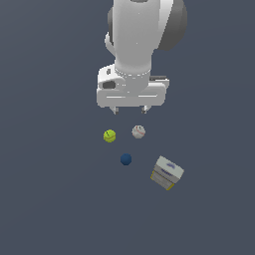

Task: Pick up a designated object from a clutter of objects.

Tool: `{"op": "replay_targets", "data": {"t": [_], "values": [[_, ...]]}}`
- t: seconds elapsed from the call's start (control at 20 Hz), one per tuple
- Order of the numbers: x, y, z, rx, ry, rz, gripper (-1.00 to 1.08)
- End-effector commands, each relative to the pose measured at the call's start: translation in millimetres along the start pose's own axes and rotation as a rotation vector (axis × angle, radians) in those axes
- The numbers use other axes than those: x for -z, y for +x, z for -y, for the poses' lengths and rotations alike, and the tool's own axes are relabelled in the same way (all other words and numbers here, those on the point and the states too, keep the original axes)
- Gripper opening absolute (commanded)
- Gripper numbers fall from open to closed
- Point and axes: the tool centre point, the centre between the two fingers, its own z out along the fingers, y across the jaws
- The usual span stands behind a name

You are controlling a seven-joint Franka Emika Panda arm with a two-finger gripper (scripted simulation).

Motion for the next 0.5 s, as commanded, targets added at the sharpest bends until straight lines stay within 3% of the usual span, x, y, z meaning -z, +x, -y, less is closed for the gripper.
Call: {"op": "replay_targets", "data": {"t": [0.0,0.45], "values": [[0.0,0.0,0.0,0.000,0.000,0.000,1.00],[2.2,0.3,13.0,0.000,-0.003,0.009,1.00]]}}
